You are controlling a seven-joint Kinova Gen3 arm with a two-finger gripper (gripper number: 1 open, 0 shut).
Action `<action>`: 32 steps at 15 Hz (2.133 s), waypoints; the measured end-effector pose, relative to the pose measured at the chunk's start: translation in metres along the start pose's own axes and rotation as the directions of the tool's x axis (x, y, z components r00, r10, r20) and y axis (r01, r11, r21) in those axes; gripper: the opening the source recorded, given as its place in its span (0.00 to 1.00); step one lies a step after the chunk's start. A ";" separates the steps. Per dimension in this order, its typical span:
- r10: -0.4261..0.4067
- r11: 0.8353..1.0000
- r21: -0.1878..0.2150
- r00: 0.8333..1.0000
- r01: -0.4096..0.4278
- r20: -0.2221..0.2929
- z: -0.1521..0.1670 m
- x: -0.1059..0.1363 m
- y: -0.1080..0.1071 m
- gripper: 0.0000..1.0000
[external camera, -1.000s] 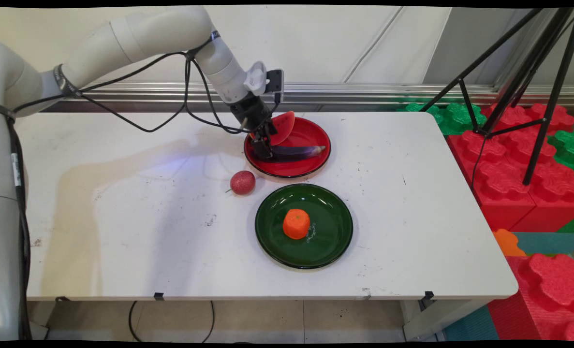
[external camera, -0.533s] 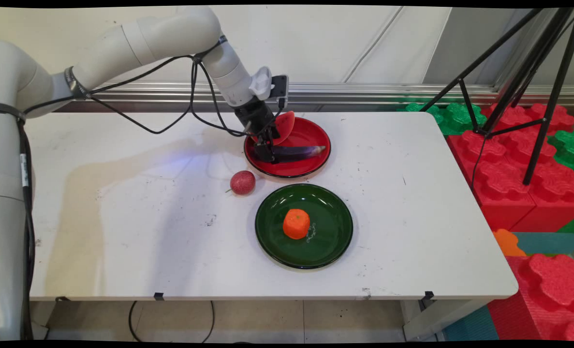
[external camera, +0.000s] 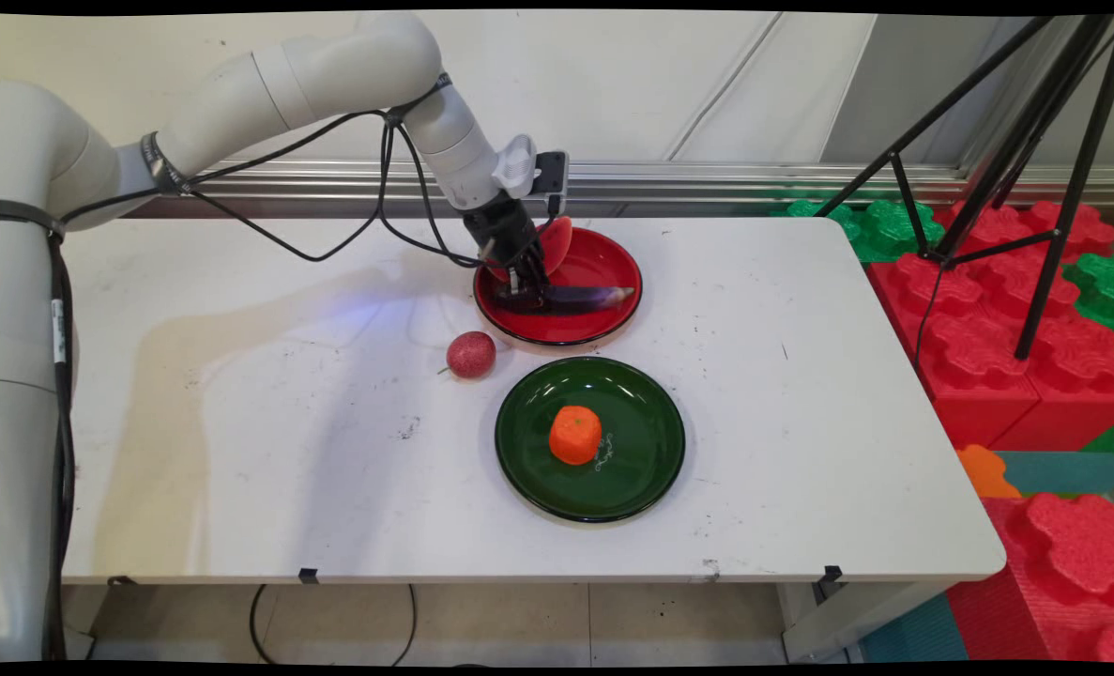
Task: Place the picked object on the table
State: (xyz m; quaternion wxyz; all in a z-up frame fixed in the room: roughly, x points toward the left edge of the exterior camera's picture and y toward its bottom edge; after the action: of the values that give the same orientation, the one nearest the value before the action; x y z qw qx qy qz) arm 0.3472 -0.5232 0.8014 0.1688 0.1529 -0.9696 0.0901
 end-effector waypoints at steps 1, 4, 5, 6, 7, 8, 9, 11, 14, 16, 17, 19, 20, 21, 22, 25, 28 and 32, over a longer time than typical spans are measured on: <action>0.000 1.000 -0.002 1.000 0.000 0.000 0.000 0.000 0.000 0.00; 0.001 1.000 -0.008 1.000 -0.001 0.001 0.001 0.001 0.000 0.00; 0.000 1.000 -0.009 1.000 0.000 0.001 0.000 0.001 0.000 0.00; -0.004 1.000 -0.008 1.000 0.004 0.000 0.000 0.002 0.000 0.00; -0.011 1.000 -0.007 1.000 0.011 -0.003 -0.002 0.001 0.000 0.00; -0.021 1.000 -0.004 1.000 0.021 -0.008 -0.003 0.001 0.000 0.00; -0.027 1.000 -0.002 1.000 0.027 -0.012 -0.005 0.001 0.000 0.00; -0.038 0.999 0.006 0.999 0.039 -0.025 -0.011 -0.001 0.000 0.00; -0.043 0.999 0.020 0.998 0.044 -0.046 -0.022 -0.004 0.001 0.00; -0.044 0.998 0.033 0.997 0.046 -0.065 -0.034 -0.007 0.004 0.00; -0.043 0.998 0.037 0.997 0.046 -0.071 -0.038 -0.008 0.005 0.00; -0.045 0.998 0.047 0.995 0.049 -0.085 -0.050 -0.012 0.009 0.00; -0.048 0.997 0.052 0.994 0.053 -0.094 -0.056 -0.015 0.012 0.00; -0.053 0.997 0.057 0.993 0.059 -0.104 -0.065 -0.018 0.016 0.00; -0.058 0.996 0.061 0.992 0.065 -0.113 -0.073 -0.022 0.021 0.00; -0.071 0.994 0.069 0.988 0.081 -0.136 -0.097 -0.035 0.036 0.00; -0.088 0.992 0.074 0.984 0.100 -0.153 -0.116 -0.046 0.050 0.00; -0.136 0.985 0.079 0.975 0.152 -0.177 -0.142 -0.063 0.071 0.00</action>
State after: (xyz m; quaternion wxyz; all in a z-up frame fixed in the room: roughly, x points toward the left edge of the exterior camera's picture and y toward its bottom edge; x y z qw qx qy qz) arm 0.4231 -0.4081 0.9022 0.2501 0.2220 -0.9327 0.1350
